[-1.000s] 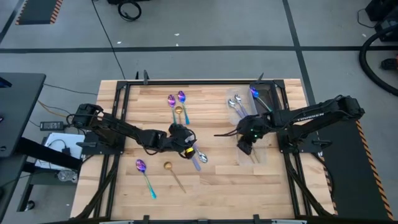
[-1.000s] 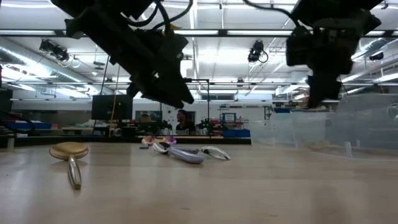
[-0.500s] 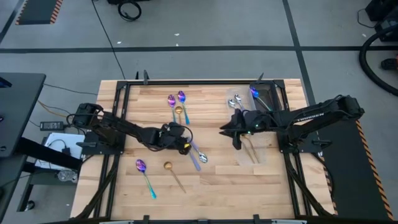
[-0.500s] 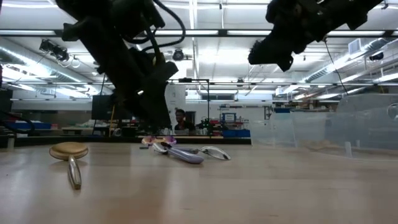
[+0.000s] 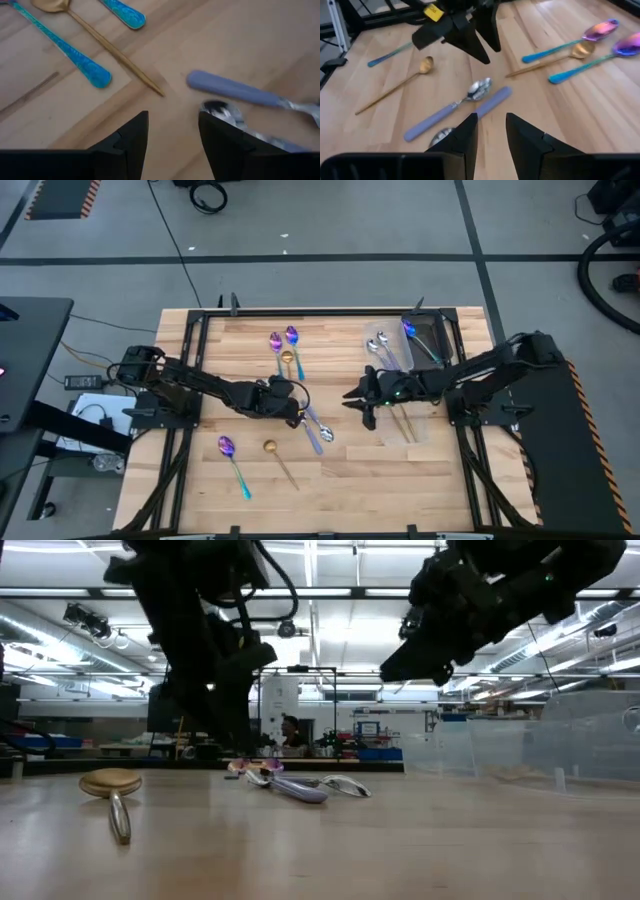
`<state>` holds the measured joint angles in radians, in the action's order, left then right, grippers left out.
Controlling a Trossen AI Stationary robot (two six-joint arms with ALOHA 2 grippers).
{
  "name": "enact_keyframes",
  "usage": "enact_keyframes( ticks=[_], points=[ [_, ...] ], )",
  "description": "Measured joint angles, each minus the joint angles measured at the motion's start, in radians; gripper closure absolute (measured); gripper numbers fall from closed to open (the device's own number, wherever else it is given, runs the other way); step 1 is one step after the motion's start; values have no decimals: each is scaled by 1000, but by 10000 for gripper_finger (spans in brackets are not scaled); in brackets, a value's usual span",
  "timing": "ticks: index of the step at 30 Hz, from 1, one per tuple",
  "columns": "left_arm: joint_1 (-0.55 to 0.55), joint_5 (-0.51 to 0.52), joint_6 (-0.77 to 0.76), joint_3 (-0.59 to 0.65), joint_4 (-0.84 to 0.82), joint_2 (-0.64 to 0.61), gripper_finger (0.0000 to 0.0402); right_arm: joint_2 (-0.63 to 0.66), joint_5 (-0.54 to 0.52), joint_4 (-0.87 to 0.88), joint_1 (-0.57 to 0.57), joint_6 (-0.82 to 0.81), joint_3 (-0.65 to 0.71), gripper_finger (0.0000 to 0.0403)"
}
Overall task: Sort silverware by color (type)
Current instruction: Put the gold spoon into the bottom transparent bin
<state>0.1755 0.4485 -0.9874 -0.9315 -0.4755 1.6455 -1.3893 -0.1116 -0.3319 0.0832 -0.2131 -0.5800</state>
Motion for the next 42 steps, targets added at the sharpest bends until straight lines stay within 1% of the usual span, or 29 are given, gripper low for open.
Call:
enact_keyframes(
  ticks=[6,10,18,25,34,42],
  points=[
    [74,5,-85,-96,-173,0,221,-131,0,-132,15,4,0,293],
    [142,-27,-178,-111,-190,-1,221,-173,2,-177,32,7,0,293],
    [283,-43,-420,-111,-214,0,221,-157,3,-187,68,67,0,293],
    [367,-43,-571,-111,-241,0,221,-153,0,-224,74,112,0,293],
    [432,-43,-677,-111,-353,0,221,-153,0,-258,74,169,0,293],
    [440,-38,-674,-109,-405,15,221,-153,25,-260,80,180,0,293]
  ],
)
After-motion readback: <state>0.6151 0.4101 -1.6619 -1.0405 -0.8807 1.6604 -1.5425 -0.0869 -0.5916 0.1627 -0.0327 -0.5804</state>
